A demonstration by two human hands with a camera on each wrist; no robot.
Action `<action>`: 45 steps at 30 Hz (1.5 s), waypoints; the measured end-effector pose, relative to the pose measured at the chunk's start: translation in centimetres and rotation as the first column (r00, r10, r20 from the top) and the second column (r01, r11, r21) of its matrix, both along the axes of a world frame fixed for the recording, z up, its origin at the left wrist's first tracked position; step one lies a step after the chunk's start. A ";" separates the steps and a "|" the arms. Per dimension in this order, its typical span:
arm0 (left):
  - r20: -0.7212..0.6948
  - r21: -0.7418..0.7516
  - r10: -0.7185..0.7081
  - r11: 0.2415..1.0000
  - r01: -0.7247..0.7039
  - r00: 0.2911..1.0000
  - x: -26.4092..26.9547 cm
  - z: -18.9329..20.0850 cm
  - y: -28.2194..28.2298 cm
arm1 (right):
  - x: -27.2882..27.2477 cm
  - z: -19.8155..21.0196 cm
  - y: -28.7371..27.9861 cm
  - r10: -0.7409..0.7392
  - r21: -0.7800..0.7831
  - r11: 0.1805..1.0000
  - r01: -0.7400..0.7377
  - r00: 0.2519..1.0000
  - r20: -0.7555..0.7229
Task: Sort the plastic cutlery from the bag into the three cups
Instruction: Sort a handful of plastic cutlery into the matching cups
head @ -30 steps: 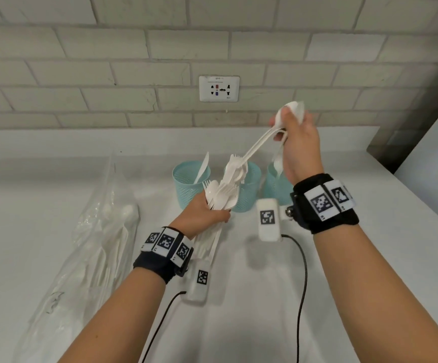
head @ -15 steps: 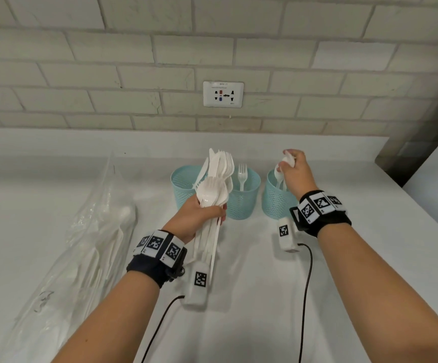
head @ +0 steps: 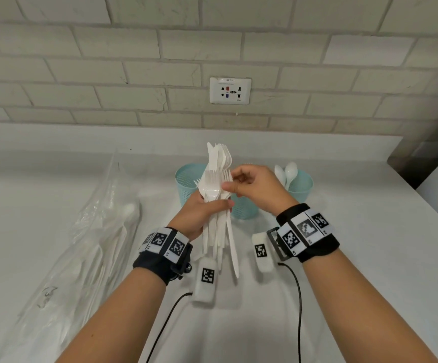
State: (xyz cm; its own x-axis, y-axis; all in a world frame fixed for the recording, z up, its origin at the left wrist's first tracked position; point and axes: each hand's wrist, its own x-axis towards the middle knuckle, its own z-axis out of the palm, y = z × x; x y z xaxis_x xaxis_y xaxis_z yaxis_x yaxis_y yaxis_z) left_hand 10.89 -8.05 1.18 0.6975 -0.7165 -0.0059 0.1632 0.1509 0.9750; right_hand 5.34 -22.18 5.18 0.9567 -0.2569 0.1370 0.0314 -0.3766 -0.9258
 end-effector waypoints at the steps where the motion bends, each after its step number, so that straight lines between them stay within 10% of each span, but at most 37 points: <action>1: 0.001 -0.001 -0.004 1.000 0.004 1.000 0.0 0.0 0.1 | 0.0 -0.1 0.0 -0.008 0.020 1.000 0.008 1.000 0.001; 11: -0.045 0.020 -0.001 1.000 0.002 0.999 0.1 -0.4 0.7 | 0.3 1.4 -0.7 -0.200 0.319 0.933 0.168 0.977 0.072; 15: -0.034 0.015 0.009 1.000 -0.008 0.999 0.4 -0.6 0.9 | 0.6 3.2 -2.4 -0.462 0.398 0.850 0.345 0.852 0.248; 20: -0.041 -0.038 0.018 0.999 -0.020 0.999 0.7 -0.4 1.2 | 1.7 2.9 -4.0 -0.555 0.167 0.825 0.540 0.716 0.424; 28: -0.060 -0.090 0.023 0.996 -0.028 0.998 1.0 -0.5 1.2 | 2.8 -1.7 -3.9 -0.295 -0.428 0.848 0.311 0.950 0.106; 31: -0.087 -0.092 0.035 0.995 -0.043 0.996 1.1 -0.5 1.1 | 2.4 -1.2 -2.1 -0.260 -0.312 0.885 0.346 0.922 0.286; 35: -0.055 -0.078 0.032 0.996 -0.036 0.998 1.2 -0.3 0.7 | 2.4 -1.1 0.2 -0.033 -0.152 0.988 0.022 0.997 -0.069; 45: -0.055 -0.097 -0.009 0.995 0.004 0.998 1.4 0.2 1.0 | 2.2 -0.2 -0.2 -0.056 0.312 0.948 0.067 0.998 -0.043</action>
